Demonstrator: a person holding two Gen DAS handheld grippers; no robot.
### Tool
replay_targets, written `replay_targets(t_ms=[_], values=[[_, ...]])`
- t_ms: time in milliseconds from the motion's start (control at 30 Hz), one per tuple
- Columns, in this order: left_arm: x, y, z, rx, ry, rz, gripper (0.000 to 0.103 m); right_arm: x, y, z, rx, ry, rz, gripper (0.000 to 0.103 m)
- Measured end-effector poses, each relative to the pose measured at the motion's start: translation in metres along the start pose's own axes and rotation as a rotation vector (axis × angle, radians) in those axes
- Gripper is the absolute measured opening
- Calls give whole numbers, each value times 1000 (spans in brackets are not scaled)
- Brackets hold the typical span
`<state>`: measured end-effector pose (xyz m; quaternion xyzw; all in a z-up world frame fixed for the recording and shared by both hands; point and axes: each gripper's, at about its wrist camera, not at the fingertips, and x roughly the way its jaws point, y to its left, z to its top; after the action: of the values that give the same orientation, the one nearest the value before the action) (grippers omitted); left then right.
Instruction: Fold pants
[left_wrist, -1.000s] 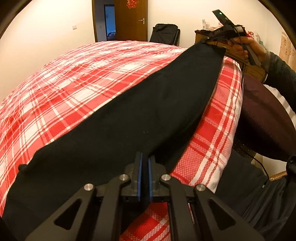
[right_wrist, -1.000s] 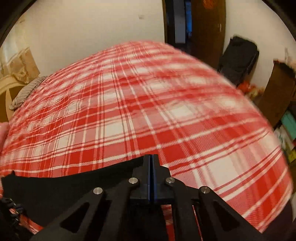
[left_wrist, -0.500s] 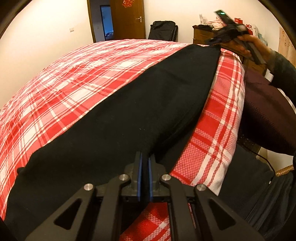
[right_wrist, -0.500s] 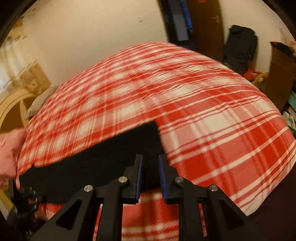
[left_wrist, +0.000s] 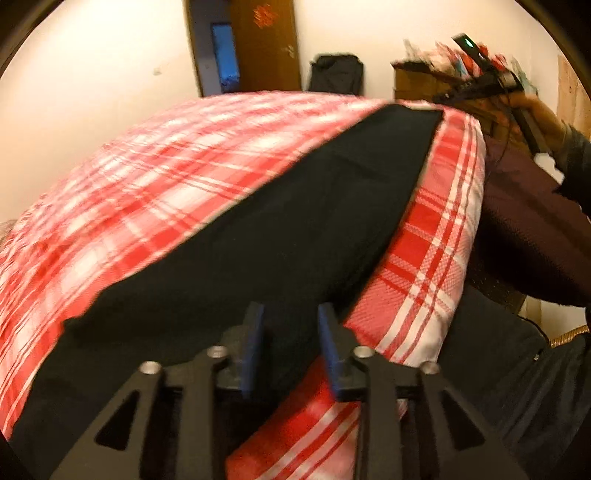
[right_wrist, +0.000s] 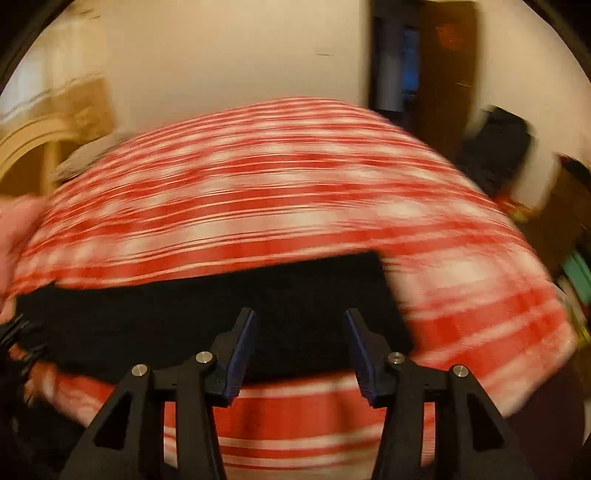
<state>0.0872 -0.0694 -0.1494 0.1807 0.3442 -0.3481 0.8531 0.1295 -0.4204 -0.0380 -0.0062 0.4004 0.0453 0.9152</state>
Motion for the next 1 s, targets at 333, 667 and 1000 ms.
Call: replay_targets(t_ms=[333, 667, 1000], values=[[1, 40, -39, -100, 56, 92, 47, 89, 200, -54, -423, 270, 372, 51], [-24, 69, -48, -208, -14, 150, 49, 96, 247, 9, -426, 221, 541, 51], [-47, 116, -93, -330, -9, 311, 58, 187, 326, 72, -151, 358, 706, 51]])
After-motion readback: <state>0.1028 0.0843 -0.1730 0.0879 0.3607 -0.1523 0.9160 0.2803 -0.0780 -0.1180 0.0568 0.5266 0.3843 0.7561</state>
